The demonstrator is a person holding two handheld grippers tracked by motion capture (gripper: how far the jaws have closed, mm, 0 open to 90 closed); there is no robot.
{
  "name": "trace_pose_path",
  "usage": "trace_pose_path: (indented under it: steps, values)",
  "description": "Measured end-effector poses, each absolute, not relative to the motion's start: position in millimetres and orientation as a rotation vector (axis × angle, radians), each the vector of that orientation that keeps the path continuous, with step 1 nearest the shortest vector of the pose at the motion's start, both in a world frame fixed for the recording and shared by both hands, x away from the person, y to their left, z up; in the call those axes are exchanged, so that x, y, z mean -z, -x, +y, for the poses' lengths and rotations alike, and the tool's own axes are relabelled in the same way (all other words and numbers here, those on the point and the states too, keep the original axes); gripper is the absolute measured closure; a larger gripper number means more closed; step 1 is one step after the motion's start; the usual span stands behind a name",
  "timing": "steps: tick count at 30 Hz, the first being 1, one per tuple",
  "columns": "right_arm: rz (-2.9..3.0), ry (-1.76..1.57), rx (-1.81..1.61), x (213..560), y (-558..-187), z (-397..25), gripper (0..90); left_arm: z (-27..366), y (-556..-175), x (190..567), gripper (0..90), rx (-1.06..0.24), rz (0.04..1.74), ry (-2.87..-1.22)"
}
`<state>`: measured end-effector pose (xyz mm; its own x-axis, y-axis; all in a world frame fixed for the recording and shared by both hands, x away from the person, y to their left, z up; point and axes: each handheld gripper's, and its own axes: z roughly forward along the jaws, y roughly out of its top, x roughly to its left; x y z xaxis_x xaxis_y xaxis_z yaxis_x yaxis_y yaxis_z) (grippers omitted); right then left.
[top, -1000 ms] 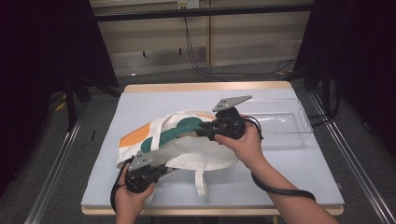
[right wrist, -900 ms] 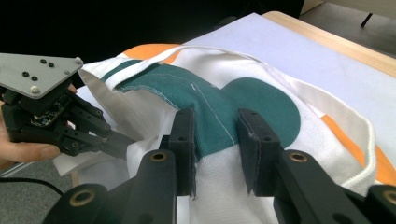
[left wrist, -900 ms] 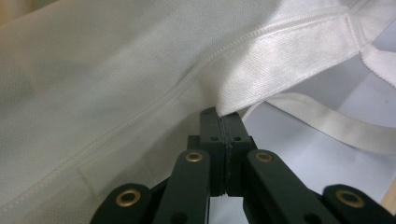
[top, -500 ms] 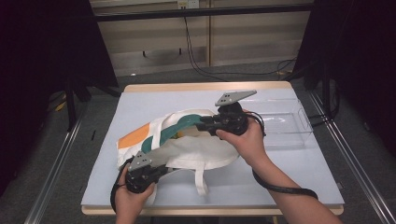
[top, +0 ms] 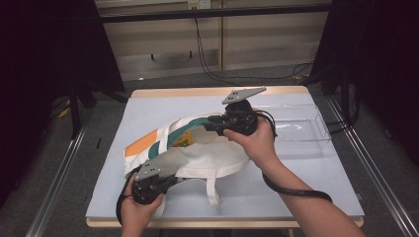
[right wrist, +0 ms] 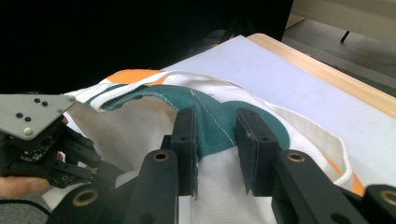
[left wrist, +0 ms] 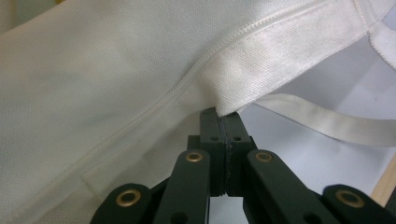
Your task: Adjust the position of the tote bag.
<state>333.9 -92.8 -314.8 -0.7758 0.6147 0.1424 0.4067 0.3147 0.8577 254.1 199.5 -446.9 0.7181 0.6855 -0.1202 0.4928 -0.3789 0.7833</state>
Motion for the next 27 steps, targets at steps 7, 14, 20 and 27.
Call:
trace_pose_path:
  steps: [7,14,20,27]
  values:
    - [2.34,-0.949,-1.445,309.5,-342.1,-89.6,70.0,199.7,-254.6,447.5,90.0,-0.272,0.885,-2.063]
    - [2.321,-0.962,-1.437,303.0,-350.7,-87.1,70.5,199.4,-254.4,447.0,90.0,-0.275,0.882,-2.074]
    - [2.311,-0.982,-1.442,302.9,-358.4,-83.2,70.5,199.9,-254.5,447.5,90.0,-0.264,0.885,-2.07]
    - [2.285,-1.015,-1.44,299.3,-368.4,-77.0,70.7,200.2,-254.4,447.5,90.0,-0.265,0.883,-2.072]
